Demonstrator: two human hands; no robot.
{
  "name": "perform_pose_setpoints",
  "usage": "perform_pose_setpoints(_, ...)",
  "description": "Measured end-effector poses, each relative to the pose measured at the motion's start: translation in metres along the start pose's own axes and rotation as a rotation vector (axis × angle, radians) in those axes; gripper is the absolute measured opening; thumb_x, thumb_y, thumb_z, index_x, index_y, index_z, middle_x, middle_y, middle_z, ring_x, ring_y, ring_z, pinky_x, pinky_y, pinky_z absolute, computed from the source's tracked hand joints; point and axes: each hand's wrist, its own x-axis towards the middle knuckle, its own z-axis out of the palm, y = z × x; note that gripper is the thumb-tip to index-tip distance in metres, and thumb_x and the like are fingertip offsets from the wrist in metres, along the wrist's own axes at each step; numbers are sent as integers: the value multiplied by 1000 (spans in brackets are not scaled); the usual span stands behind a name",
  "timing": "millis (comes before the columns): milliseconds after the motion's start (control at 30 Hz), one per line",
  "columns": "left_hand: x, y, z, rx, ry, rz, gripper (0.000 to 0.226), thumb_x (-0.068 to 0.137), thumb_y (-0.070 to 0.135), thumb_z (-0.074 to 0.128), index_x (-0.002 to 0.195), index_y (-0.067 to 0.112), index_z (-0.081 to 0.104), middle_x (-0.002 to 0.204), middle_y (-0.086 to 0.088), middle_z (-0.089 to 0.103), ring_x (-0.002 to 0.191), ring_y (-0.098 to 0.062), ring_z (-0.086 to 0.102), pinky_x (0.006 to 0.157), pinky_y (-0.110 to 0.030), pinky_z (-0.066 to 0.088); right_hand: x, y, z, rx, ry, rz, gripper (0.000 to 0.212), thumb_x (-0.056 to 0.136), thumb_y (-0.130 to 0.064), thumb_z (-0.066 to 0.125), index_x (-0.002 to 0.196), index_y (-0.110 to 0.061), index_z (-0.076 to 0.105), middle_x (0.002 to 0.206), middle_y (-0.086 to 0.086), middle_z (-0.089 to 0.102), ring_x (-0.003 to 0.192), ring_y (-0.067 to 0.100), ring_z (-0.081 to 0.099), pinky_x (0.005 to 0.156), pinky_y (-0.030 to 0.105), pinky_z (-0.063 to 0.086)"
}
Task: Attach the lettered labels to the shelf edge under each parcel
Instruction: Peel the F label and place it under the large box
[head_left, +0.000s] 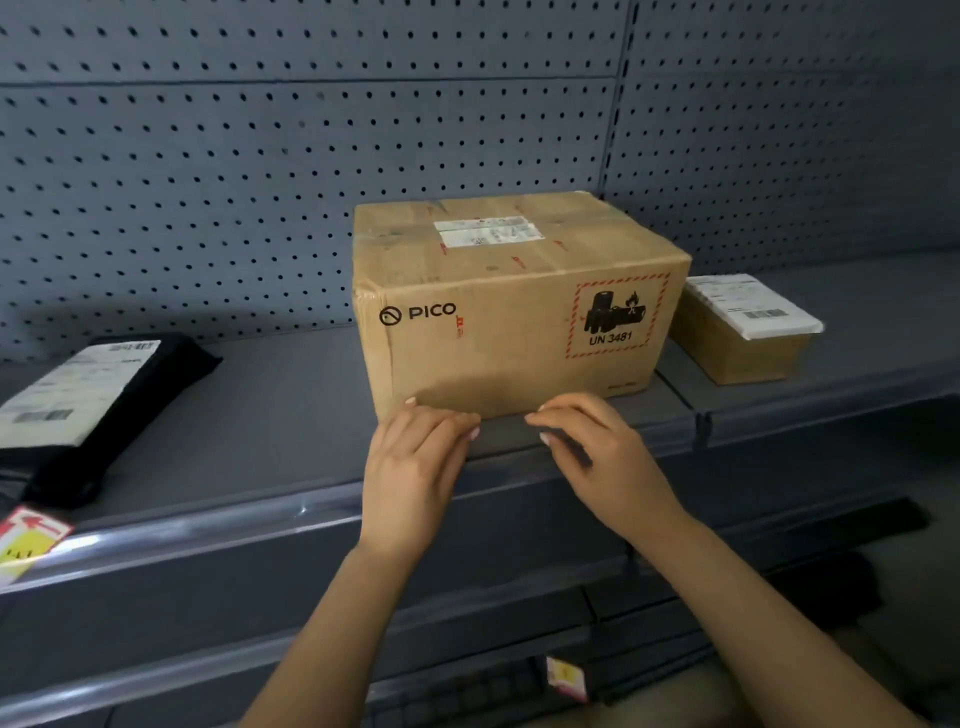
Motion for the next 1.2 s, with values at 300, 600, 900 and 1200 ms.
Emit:
perform_pose_setpoints(300, -12, 34, 3, 83, -42, -118, 24, 91, 25, 70, 110, 10, 70, 101, -2, 68, 93, -26, 62, 86, -43, 48, 10, 25, -10, 85, -38, -29, 25, 87, -6, 67, 112, -9, 66, 109, 3, 58, 104, 18, 56, 88, 34, 48)
perform_pose_setpoints(600, -65, 67, -28, 228, -16, -263, 29, 91, 27, 69, 115, 12, 69, 108, -1, 68, 99, -24, 64, 96, -44, 46, -12, 8, -6, 185, -113, -88, 25, 87, -9, 68, 112, -11, 66, 110, 1, 58, 106, 18, 56, 89, 32, 47)
perform_pose_setpoints(900, -101, 74, -88, 233, -12, -227, 28, 90, 28, 69, 113, 11, 70, 107, -1, 69, 99, -23, 65, 106, -39, 40, -49, -60, 1, 196, -101, -86, 26, 86, -10, 69, 111, -12, 66, 108, 0, 58, 105, 16, 55, 89, 32, 47)
perform_pose_setpoints(1200, -161, 71, -142, 186, -89, -218, 31, 90, 30, 68, 115, 11, 68, 108, -1, 67, 99, -23, 63, 107, -38, 39, -112, -131, 26, 155, -162, -18, 30, 84, -13, 71, 114, -14, 65, 111, -1, 57, 105, 17, 54, 96, 29, 41)
